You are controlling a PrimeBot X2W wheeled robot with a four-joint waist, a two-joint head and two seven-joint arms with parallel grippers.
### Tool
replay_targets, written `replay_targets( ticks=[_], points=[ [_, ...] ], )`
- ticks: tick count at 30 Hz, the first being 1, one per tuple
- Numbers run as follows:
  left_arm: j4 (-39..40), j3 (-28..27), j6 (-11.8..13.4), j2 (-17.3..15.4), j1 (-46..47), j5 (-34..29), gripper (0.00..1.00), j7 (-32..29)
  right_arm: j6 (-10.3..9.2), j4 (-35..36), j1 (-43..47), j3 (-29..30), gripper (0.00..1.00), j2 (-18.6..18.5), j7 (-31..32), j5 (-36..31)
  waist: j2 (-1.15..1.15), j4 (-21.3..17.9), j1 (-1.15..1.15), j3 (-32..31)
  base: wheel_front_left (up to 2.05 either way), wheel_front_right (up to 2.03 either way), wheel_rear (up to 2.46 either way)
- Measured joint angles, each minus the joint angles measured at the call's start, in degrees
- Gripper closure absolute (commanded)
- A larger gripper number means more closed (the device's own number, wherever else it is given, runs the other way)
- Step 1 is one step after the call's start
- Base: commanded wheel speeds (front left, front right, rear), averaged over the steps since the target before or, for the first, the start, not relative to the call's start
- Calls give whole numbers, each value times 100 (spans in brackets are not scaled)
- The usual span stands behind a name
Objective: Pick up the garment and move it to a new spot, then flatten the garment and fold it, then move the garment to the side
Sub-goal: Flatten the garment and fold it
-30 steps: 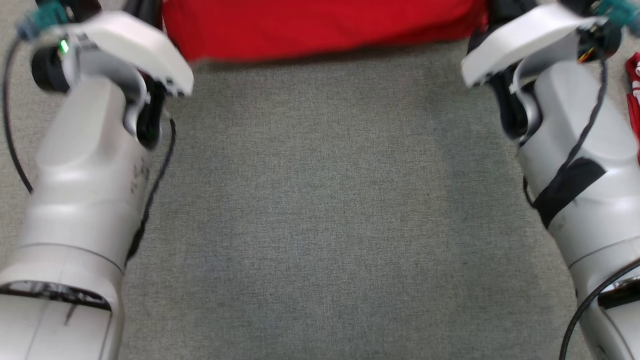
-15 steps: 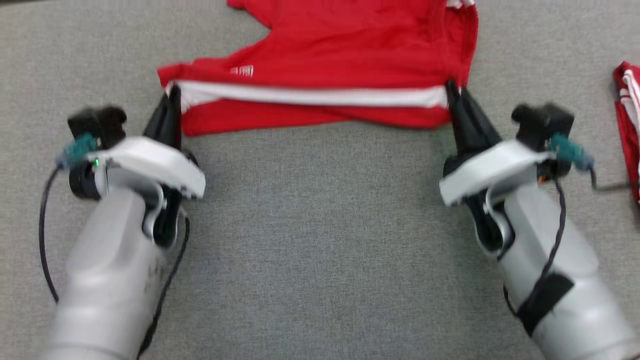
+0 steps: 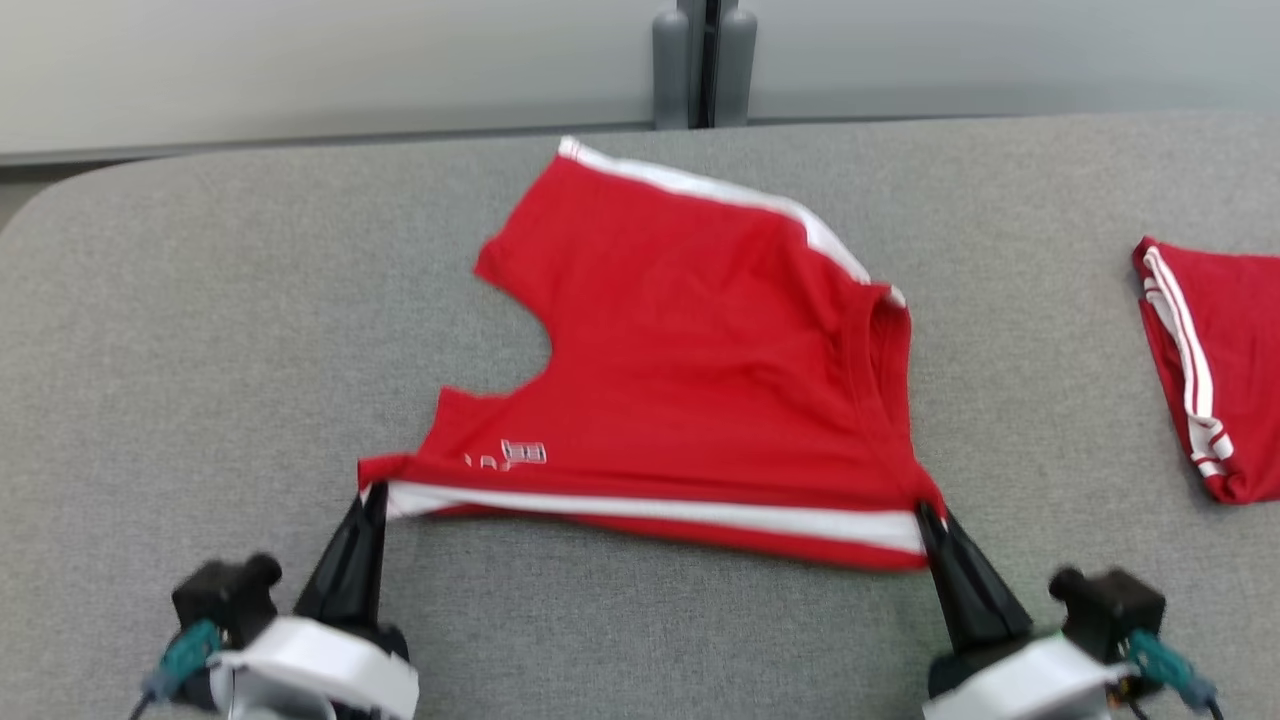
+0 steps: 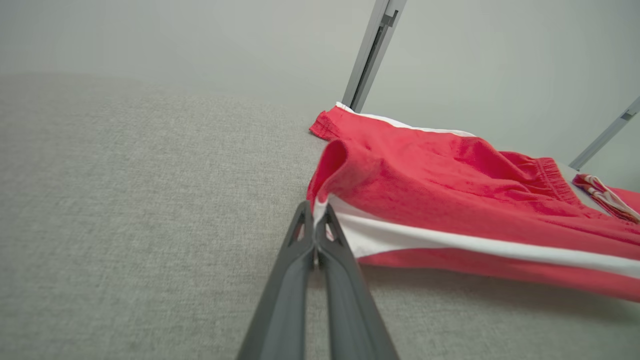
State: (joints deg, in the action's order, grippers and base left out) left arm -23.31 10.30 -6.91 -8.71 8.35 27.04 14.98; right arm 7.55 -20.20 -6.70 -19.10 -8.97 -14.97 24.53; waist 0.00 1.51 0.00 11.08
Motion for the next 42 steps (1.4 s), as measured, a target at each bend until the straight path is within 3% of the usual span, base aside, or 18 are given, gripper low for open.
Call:
replay_targets(
  ticks=[10, 18, 27, 36, 42],
  points=[
    [1631, -36, 450, -97, -1623, 76, 100, -475, 3, 913, 1677, 417, 100, 93, 144, -264, 0, 87, 0, -637, 0, 0, 0],
    [2296, -4, 594, -252, -1790, 67, 100, -853, 2, 1414, 1913, 548, 100, 254, 499, -411, 0, 52, 0, -654, 0, 0, 0],
    [1781, 152, 234, -467, -29, -33, 100, -942, 0, 1408, 796, 595, 100, 438, 575, -447, 0, -83, 0, -25, 0, 0, 0],
    [191, 543, -7, -502, 2442, -71, 100, -1110, -1, 654, -716, 684, 100, 589, 301, -243, 0, -287, 0, 1002, 0, 0, 0],
    [-918, 759, -40, -542, 3551, -16, 100, -1203, 0, 240, -1349, 548, 100, 609, 119, 16, 0, -499, 0, 1484, 0, 0, 0]
  ],
)
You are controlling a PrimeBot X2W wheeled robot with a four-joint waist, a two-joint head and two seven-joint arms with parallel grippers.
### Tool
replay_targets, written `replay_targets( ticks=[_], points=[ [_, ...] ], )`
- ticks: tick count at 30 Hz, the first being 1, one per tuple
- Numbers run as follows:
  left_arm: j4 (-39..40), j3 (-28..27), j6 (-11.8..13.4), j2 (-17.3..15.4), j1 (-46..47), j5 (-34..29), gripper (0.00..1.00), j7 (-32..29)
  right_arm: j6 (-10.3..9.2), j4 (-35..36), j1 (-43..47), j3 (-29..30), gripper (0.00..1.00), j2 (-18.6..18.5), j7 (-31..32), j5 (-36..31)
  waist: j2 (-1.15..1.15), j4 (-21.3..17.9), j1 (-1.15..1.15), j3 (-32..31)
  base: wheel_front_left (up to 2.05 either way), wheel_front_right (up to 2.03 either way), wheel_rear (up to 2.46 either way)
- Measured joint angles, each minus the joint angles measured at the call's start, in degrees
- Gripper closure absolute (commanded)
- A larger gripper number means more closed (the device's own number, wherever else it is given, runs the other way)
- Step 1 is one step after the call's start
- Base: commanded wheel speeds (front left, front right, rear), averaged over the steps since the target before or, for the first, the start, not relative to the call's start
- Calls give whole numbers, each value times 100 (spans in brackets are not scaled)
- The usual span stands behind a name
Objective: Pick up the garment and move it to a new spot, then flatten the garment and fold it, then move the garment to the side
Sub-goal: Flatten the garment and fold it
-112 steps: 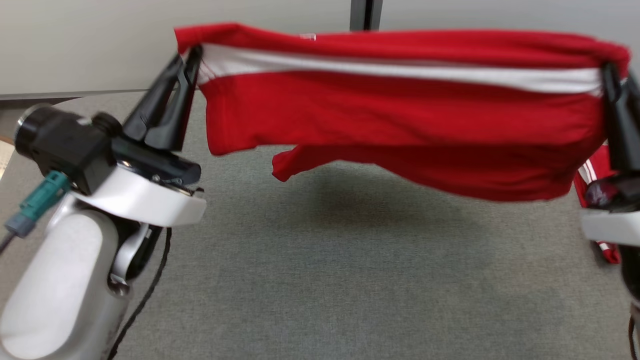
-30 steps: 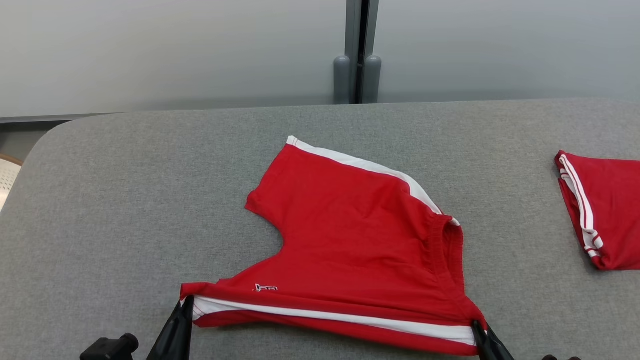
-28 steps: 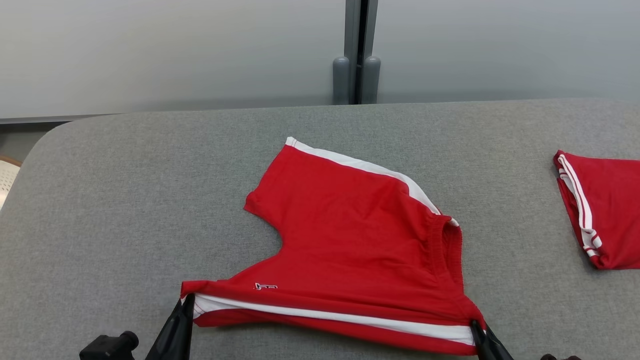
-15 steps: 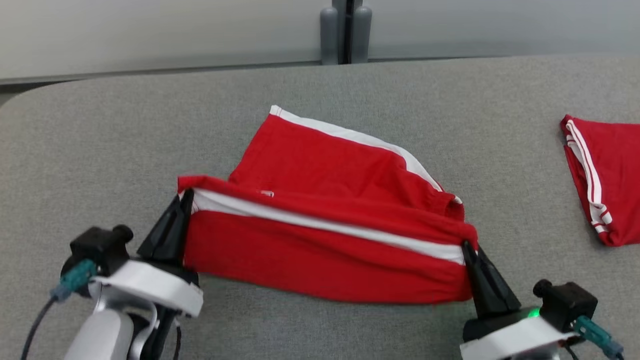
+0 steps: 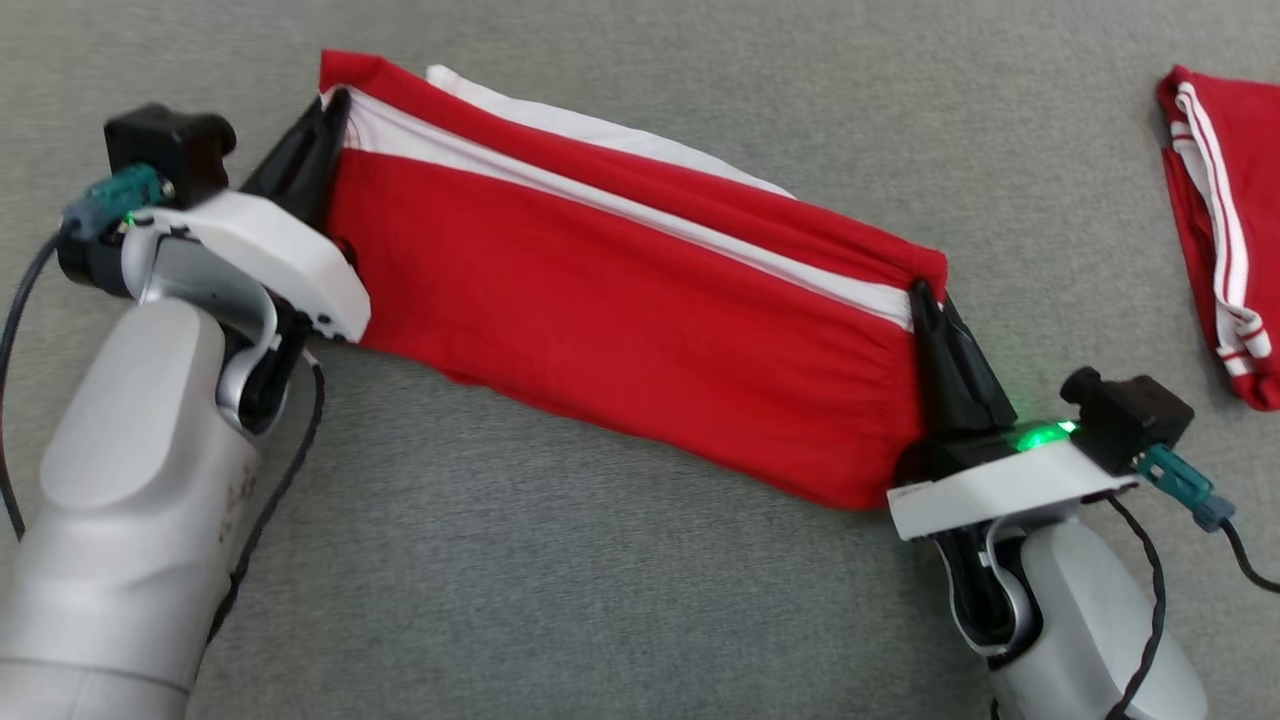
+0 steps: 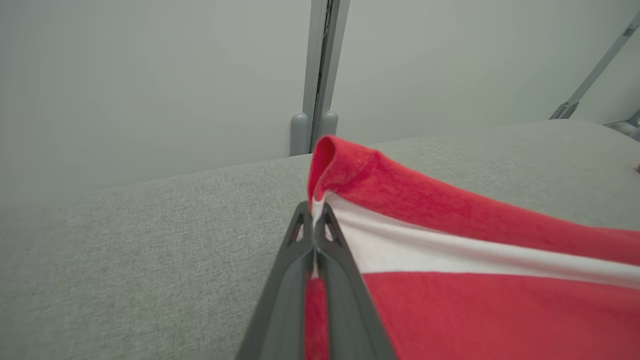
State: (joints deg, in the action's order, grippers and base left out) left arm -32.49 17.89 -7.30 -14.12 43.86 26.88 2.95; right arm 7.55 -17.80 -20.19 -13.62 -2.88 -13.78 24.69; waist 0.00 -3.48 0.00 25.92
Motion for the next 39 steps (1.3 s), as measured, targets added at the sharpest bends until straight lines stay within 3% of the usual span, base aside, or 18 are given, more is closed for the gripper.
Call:
replay_targets(
  ticks=[6, 7, 8, 9, 10, 11, 18, 22, 28, 33, 39],
  points=[
    [-1211, 332, -14, 14, 786, 242, 100, -137, 0, -312, -458, -315, 100, 12, -116, 375, 0, -364, 0, 308, 0, 0, 0],
    [-1360, 415, -14, 16, 848, 270, 82, -154, 0, -356, -497, -357, 96, 13, -131, 394, 0, -409, 0, 340, 0, 0, 0],
    [-1504, 490, -14, 16, 907, 358, 48, -202, 0, -398, -520, -403, 57, 13, -135, 397, 0, -448, 0, 368, 0, 0, 0],
    [-1589, 545, -14, 9, 961, 416, 48, -163, 0, -423, -549, -430, 57, 15, -135, 401, 0, -475, 0, 392, 0, 0, 0],
    [-1659, 611, -14, 1, 1018, 444, 0, -99, 0, -419, -566, -427, 15, 20, -136, 404, 0, -493, 0, 411, 0, 0, 0],
    [-1712, 673, -14, 16, 1064, 491, 0, -43, 0, -399, -566, -413, 0, 22, -136, 380, 0, -495, 0, 420, 0, 0, 0],
    [-1919, 876, -13, 31, 1026, 549, 0, 937, -5, 82, -314, -112, 0, 3, -132, -490, 0, -374, 0, 330, 0, 0, 0],
    [-1670, 694, 254, 80, 721, 467, 0, 1182, -5, 526, -43, 143, 0, 1, -133, -977, 0, -271, 0, 177, 0, 0, 0],
    [321, -292, 790, 194, -485, -58, 0, 1212, -5, 958, 350, 584, 0, -97, -132, -1395, 0, -25, 0, -166, 0, 0, 0],
    [1351, -846, 971, 254, -1475, -447, 0, 1214, -5, 1053, 564, 798, 0, -171, -133, -1512, 0, 91, 0, -460, 0, 0, 0],
    [2013, -1145, 1057, 282, -2562, -789, 0, 1213, -5, 1218, 904, 938, 0, -213, -30, -1588, 0, 182, 0, -780, 0, 0, 0]
  ],
)
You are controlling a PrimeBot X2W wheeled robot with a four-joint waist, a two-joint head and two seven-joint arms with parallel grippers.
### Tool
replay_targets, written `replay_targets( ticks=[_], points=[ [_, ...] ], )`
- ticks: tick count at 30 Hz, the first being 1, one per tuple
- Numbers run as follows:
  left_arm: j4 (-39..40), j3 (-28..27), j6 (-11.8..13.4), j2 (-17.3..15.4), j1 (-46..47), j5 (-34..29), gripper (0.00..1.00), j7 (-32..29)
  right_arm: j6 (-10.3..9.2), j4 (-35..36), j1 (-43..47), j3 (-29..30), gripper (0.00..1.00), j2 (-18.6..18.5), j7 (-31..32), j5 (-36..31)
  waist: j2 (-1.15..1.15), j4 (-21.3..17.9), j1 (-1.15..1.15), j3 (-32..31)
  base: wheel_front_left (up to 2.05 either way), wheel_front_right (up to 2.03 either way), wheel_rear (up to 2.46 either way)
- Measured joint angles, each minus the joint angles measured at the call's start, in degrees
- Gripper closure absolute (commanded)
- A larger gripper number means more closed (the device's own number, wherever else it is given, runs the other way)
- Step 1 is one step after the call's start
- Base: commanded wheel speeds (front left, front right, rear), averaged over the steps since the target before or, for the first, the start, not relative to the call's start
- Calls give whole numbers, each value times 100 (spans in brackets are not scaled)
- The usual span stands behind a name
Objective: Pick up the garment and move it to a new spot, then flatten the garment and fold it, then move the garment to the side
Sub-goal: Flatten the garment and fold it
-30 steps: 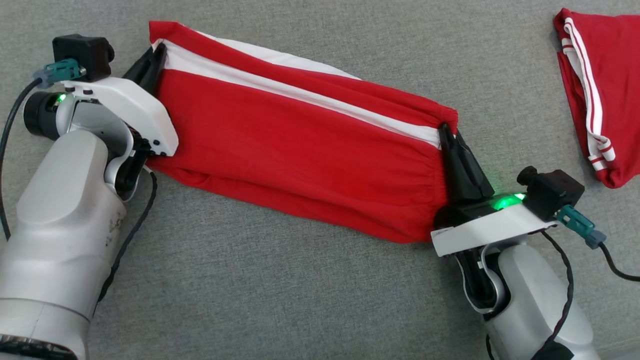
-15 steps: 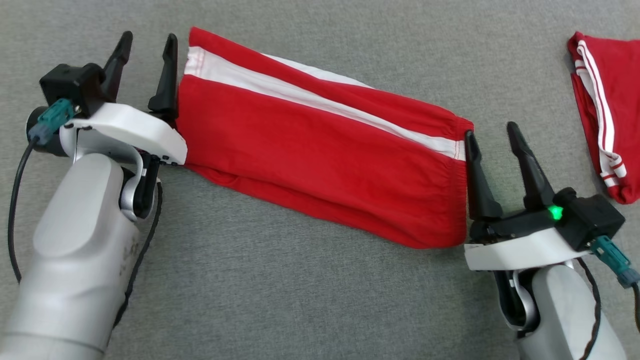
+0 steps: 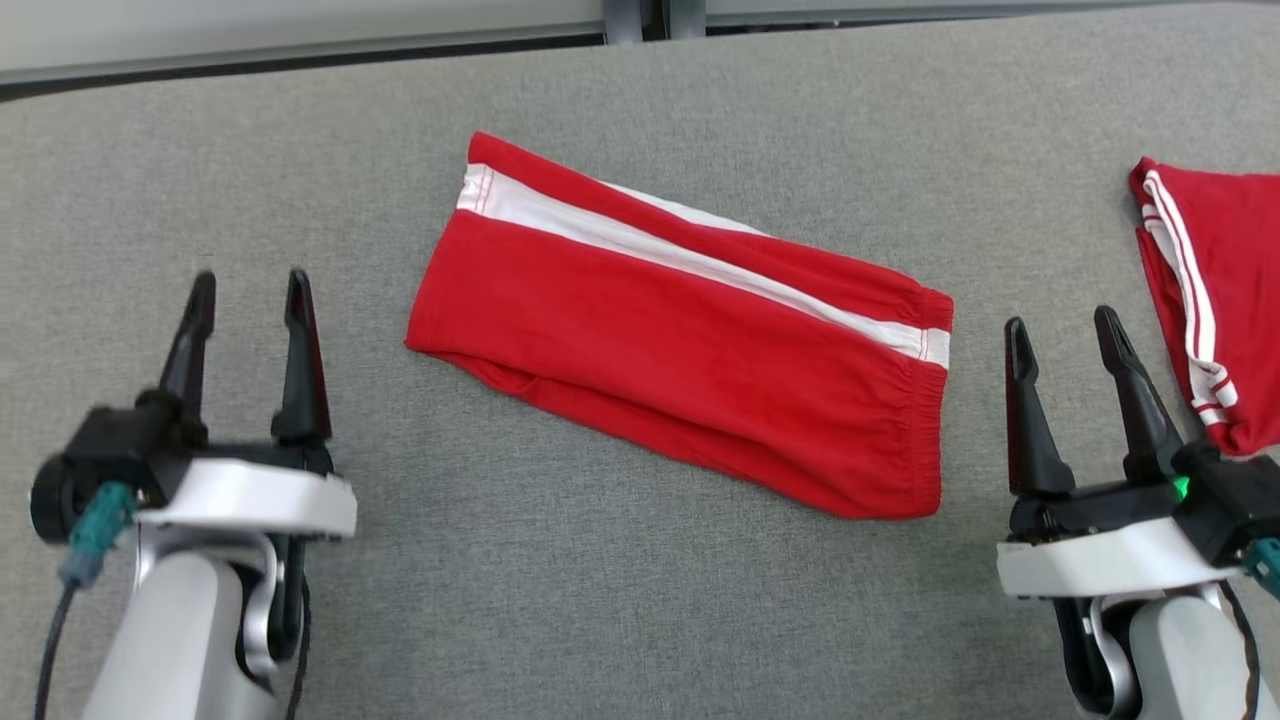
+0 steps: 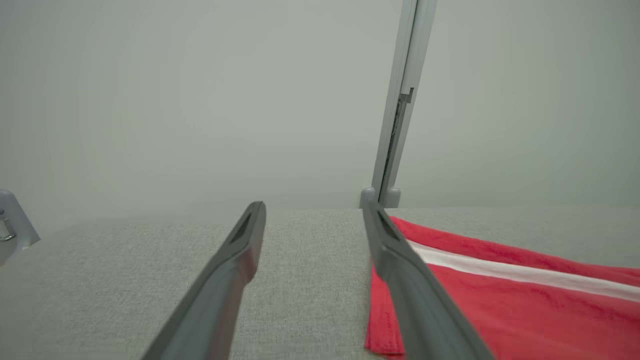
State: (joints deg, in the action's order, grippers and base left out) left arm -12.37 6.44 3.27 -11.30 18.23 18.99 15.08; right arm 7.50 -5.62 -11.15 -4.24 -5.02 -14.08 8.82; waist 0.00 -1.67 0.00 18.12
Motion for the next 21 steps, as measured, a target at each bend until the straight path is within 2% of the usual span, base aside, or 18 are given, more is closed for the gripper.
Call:
replay_targets(
  ticks=[8, 21],
  points=[
    [131, -32, 30, 29, -865, -130, 0, 1, 0, 199, 570, 113, 0, 45, 183, 56, 0, 68, 0, -388, 0, 0, 0],
    [87, -21, -12, 23, -980, -125, 0, 0, 0, 405, 755, 155, 0, 103, 355, 66, 0, 81, 0, -506, 0, 0, 0]
  ],
)
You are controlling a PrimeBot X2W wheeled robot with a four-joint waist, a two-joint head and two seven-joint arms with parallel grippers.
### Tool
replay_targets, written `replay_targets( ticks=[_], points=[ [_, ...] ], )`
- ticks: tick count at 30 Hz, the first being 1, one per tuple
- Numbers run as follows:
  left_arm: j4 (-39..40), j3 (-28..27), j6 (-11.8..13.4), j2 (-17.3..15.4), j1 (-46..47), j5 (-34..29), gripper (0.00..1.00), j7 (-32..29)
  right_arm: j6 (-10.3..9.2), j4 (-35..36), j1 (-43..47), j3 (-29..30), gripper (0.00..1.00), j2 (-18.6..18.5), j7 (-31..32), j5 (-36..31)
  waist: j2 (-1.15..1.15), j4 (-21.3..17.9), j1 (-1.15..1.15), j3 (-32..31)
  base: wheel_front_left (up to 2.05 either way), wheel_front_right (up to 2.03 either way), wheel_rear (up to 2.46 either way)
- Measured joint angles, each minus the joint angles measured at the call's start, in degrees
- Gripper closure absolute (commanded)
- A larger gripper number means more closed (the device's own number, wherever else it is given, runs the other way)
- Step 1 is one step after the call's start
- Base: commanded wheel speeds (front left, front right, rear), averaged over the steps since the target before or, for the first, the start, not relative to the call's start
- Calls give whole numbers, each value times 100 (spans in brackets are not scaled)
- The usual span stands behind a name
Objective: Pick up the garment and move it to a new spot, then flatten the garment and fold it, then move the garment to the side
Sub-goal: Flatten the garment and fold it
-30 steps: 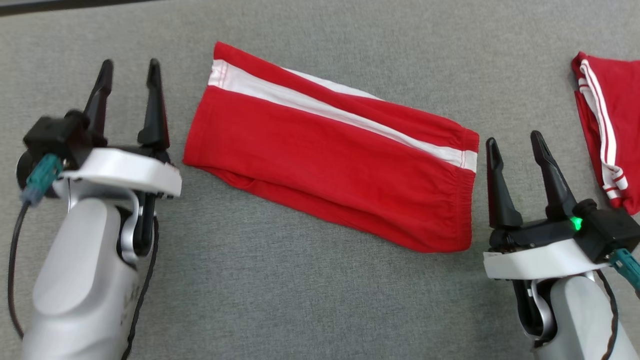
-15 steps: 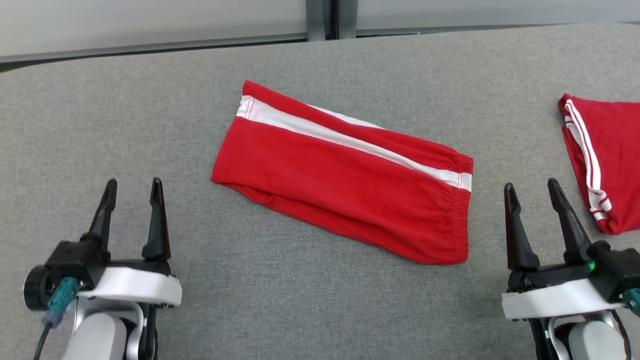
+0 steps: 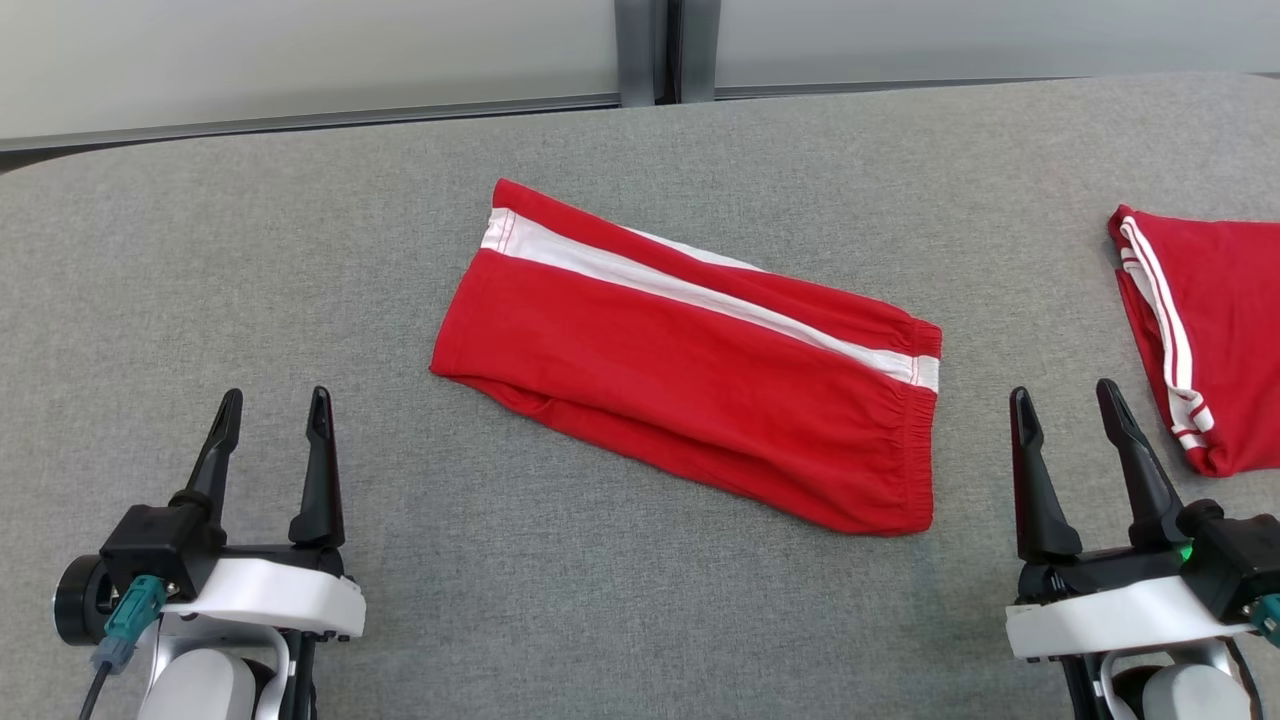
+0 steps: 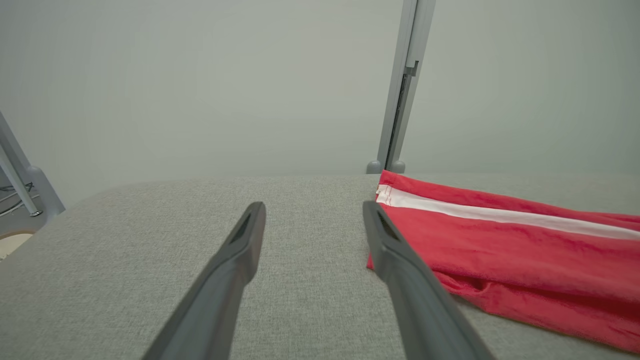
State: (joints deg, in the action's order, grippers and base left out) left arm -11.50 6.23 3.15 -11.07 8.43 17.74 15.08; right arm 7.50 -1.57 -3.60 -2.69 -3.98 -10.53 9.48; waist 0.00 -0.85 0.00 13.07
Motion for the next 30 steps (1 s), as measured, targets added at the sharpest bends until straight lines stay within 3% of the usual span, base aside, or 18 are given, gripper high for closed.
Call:
replay_targets(
  ticks=[4, 10, 16, 22, 25, 27, 28, 30],
  points=[
    [-4, 41, -9, 19, 17, -2, 0, 1, 0, 12, -1, 33, 0, 0, 5, -1, 0, 28, 0, 27, 0, 0, 0],
    [-233, 367, -333, 57, 570, 8, 0, -303, 0, 64, -55, 29, 0, 4, 55, -49, 0, 74, 0, 190, 0, 0, 0],
    [-1191, 768, -742, 189, 1561, 155, 0, -1014, 0, 80, -208, -53, 0, 0, 71, -57, 0, 21, 0, 472, 0, 0, 0],
    [-2431, 928, -893, 242, 2198, 364, 0, -1677, 0, -11, -299, -112, 0, 10, 41, 7, 0, -167, 0, 679, 0, 0, 0],
    [-2652, 953, -924, 250, 2384, 426, 0, -1788, 0, -60, -304, -110, 0, 18, 15, 5, 0, -216, 0, 725, 0, 0, 0],
    [-2805, 994, -961, 247, 2519, 464, 61, -1894, 0, -110, -313, -105, 0, 23, 10, 7, 0, -248, 0, 751, 0, 0, 0],
    [-2855, 1023, -964, 243, 2564, 468, 97, -1927, 0, -124, -318, -108, 0, 24, -7, 7, 0, -256, 0, 756, 0, 0, 0],
    [-2919, 1071, -971, 229, 2614, 498, 100, -1962, 0, -147, -331, -112, 0, 34, -9, 12, 0, -264, 0, 754, 0, 0, 0]
  ],
)
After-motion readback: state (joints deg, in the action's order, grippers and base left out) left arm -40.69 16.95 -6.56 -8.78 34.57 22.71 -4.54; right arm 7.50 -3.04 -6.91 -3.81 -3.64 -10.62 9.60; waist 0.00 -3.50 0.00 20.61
